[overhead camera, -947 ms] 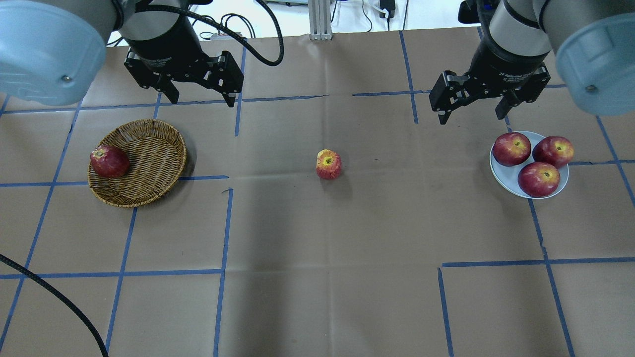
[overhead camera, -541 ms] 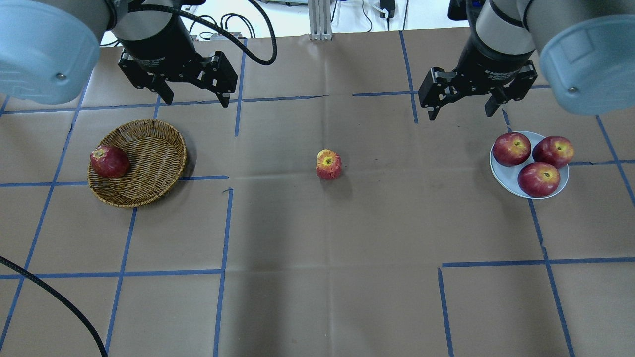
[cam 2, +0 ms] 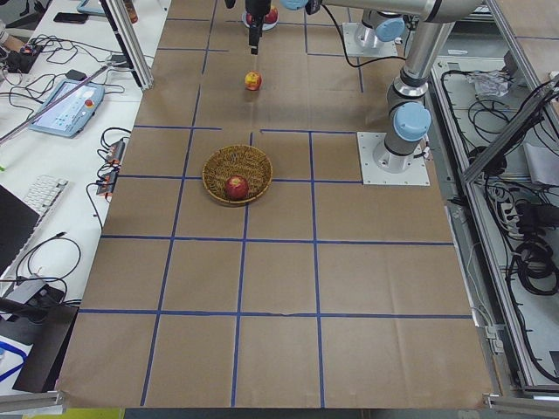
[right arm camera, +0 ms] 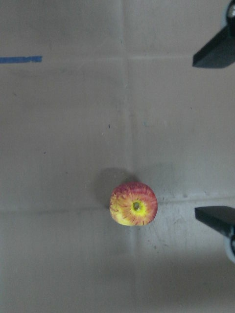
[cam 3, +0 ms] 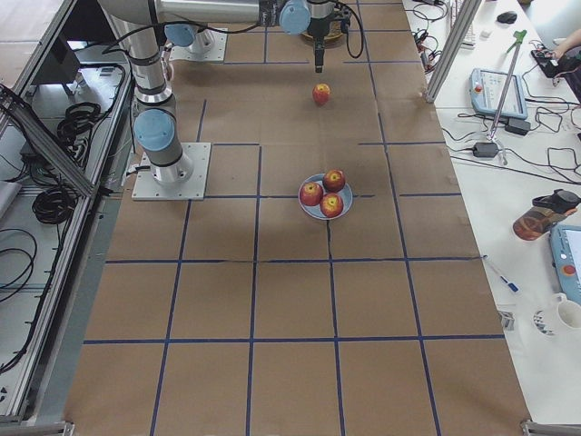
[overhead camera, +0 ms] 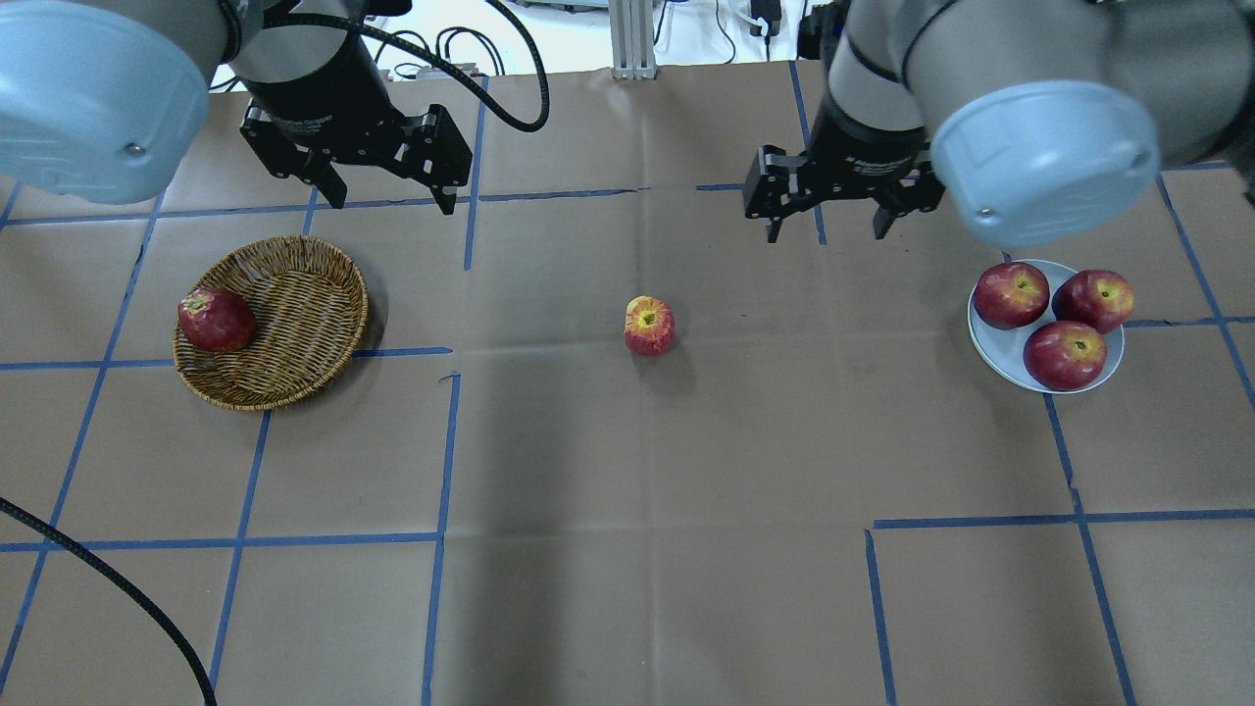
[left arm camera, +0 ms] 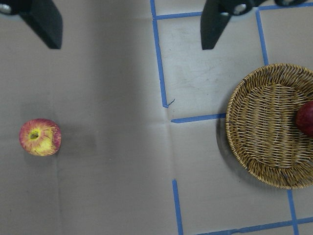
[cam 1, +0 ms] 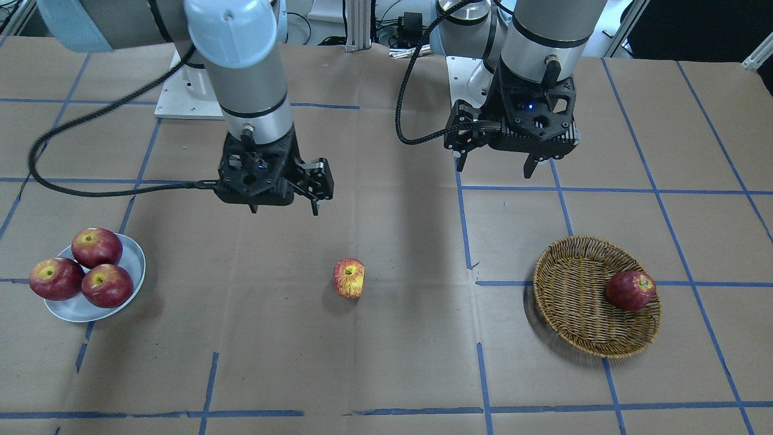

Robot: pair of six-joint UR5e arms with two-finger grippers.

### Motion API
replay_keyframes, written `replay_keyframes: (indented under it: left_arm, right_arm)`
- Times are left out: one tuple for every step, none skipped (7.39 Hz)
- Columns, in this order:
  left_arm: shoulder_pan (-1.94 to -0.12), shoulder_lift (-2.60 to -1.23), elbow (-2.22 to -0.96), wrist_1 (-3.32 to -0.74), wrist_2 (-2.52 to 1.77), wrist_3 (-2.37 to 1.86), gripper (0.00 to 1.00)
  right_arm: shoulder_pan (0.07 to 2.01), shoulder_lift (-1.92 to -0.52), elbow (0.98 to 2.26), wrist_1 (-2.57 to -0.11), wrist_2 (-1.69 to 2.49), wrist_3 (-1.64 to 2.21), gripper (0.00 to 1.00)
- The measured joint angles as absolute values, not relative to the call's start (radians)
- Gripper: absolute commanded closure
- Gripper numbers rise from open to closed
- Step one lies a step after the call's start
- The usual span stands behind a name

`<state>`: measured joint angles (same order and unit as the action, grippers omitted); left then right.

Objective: Transfer apple from basket to plate
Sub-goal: 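Move the right gripper down over the streaked apple and close on it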

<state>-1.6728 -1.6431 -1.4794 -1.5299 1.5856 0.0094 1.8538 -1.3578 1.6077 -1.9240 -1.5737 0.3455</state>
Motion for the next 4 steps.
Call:
replay_keyframes:
  left_arm:
    - [-1.673,-1.645,-1.48,-1.53,1.586,0.01,0.01]
    - [-1.673,-1.646,-1.48,-1.53,1.586,0.01,0.01]
    - [-1.673,-1.647,-1.481,-1.53,1.586,0.01,0.01]
    - [-1.672,-1.647,-1.481,-1.531,1.585,0.01,0.01]
  right_arm:
    - [1.89,-1.305,1.608,-1.986,-1.577,0.398,0.0]
    - [1.913,-1.253,1.61,-2.043,-1.579,0.43,0.0]
    - [1.926,-1.206,1.613,-2.092,-1.58,0.445,0.0]
    - [1.933,-1.161,1.616,-2.133,-1.58,0.452,0.0]
